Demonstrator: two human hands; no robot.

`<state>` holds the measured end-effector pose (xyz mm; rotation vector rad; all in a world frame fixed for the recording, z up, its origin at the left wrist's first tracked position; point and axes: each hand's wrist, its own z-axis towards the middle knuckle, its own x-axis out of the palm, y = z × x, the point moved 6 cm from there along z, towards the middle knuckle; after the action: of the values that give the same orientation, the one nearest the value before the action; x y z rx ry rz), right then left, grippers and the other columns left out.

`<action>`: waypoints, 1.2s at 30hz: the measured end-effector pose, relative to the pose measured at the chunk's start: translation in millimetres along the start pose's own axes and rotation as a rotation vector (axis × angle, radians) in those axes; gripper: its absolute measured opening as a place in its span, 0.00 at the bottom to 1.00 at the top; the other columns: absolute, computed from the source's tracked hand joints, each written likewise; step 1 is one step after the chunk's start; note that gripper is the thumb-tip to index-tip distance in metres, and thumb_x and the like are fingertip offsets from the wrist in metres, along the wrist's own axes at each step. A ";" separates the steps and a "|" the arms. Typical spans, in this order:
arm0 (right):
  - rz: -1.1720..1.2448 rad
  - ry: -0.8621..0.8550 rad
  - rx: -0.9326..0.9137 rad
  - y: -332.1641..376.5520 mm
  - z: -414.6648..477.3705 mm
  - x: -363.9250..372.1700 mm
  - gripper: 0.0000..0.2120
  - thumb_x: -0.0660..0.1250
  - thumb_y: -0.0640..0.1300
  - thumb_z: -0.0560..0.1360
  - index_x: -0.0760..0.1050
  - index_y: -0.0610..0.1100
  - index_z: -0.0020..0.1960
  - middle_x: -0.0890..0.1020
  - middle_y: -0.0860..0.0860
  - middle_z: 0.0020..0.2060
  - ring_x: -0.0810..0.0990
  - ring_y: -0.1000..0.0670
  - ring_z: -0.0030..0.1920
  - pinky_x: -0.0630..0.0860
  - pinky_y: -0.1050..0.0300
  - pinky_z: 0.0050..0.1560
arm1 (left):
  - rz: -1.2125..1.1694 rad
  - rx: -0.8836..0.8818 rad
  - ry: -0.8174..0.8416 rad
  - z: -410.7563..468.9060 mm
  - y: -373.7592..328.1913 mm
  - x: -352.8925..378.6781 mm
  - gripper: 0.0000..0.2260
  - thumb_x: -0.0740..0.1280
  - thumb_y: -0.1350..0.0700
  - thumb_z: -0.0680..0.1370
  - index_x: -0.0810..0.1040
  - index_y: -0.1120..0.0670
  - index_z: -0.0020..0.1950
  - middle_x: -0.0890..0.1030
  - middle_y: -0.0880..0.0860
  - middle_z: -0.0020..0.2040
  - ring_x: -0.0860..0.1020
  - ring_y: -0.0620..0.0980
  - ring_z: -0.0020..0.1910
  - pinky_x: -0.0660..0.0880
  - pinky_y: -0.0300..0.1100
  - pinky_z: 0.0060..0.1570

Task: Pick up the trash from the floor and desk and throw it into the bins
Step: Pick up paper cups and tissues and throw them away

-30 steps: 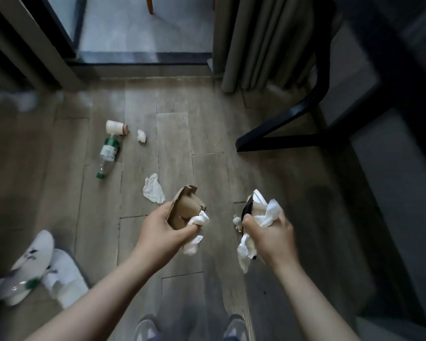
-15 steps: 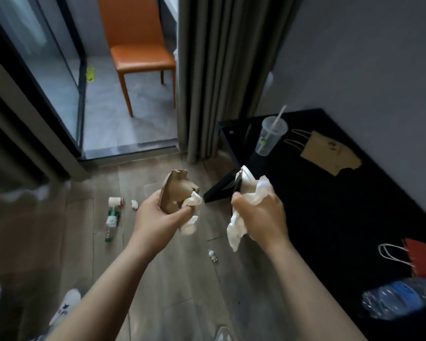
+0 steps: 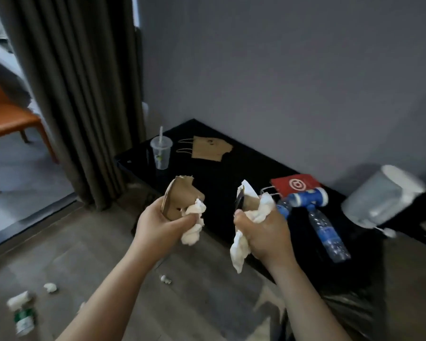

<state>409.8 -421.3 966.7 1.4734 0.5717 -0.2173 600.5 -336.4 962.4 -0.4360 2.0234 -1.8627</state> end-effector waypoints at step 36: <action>-0.238 -1.439 0.633 -235.9 -651.2 -645.3 0.15 0.60 0.60 0.59 0.69 0.53 0.42 0.82 0.53 0.34 0.81 0.55 0.36 0.79 0.52 0.39 | -0.180 0.109 1.579 -594.7 -98.0 710.8 0.10 0.74 0.58 0.67 0.81 0.57 0.47 0.82 0.57 0.38 0.75 0.50 0.30 0.68 0.44 0.33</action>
<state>-399.8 56.3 1078.6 1.4080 -0.5640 -1.5845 -304.7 -140.2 1065.5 1.3793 2.5899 -2.7572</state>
